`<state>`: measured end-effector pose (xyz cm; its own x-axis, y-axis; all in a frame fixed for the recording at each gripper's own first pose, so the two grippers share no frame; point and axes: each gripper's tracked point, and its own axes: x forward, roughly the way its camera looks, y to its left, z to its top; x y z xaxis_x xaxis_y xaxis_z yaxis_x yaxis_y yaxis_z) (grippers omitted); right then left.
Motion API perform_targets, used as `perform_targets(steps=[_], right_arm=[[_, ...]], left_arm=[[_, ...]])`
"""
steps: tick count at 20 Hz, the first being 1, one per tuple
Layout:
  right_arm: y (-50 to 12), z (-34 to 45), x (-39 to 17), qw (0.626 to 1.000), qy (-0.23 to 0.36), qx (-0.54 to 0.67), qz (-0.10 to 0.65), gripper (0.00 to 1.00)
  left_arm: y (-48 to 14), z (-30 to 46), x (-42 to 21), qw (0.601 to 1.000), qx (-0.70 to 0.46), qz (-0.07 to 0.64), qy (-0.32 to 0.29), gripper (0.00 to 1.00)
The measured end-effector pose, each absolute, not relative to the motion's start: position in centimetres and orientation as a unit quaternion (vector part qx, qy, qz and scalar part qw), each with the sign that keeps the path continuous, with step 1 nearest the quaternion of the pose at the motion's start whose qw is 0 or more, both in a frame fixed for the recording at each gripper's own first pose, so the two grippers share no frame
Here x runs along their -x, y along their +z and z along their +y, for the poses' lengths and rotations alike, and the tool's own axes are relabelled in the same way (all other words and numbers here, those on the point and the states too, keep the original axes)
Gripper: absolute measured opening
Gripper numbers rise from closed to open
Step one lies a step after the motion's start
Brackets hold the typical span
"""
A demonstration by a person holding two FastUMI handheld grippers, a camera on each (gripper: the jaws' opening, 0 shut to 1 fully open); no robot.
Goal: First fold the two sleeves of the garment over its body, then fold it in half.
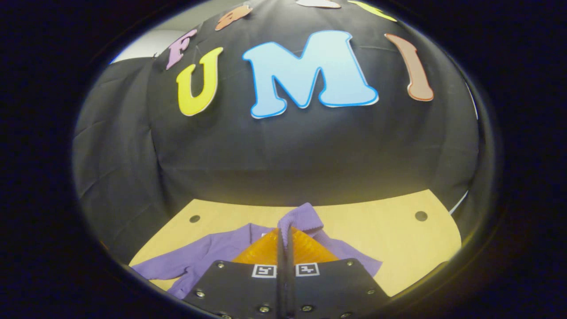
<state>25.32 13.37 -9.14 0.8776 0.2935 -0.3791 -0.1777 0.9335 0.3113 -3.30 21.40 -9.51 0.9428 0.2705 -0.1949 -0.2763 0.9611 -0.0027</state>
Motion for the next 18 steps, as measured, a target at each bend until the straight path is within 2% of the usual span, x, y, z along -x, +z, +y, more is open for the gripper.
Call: perform_targets(steps=[7,15,17,18], right_arm=[[-13.9,22.3,-25.1,0.944,0.173,-0.097,0.264,0.02],[-17.1,25.3,-24.4,0.936,0.171,-0.055,0.304,0.03],[-16.5,25.5,-24.2,0.938,0.172,-0.053,0.296,0.08],[-16.1,25.6,-24.2,0.941,0.17,-0.051,0.29,0.17]], left_arm=[[-10.1,23.6,4.2,0.986,-0.001,0.105,0.132,0.96],[-10.6,26.0,4.4,0.986,-0.003,0.105,0.13,0.96],[-10.8,26.4,4.2,0.986,0.004,0.107,0.13,0.96],[-11.0,26.5,4.2,0.986,0.007,0.107,0.13,0.96]])
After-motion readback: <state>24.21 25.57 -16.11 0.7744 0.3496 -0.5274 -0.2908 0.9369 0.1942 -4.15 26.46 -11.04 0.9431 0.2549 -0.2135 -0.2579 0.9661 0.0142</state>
